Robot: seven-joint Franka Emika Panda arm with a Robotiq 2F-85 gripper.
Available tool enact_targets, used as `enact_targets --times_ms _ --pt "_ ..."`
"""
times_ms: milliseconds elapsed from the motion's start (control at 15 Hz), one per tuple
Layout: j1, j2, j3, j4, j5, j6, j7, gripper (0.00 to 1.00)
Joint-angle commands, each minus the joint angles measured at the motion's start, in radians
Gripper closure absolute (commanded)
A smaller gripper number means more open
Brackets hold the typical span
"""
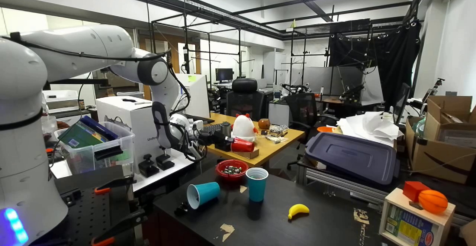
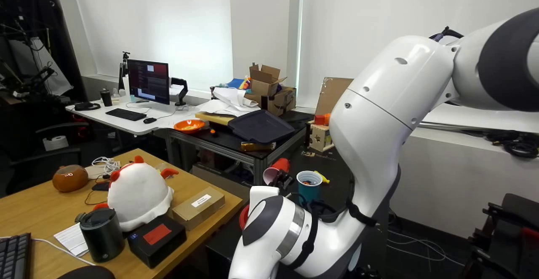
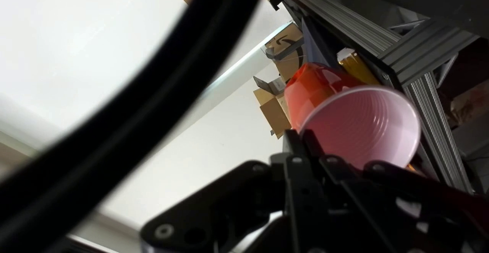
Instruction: Pour the things in the red cup into the red bowl
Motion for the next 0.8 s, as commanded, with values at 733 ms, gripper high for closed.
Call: enact_targets --times_ms 733 --pt "-0.06 -0.029 0.043 -0.034 0.023 0.25 0.077 0.99"
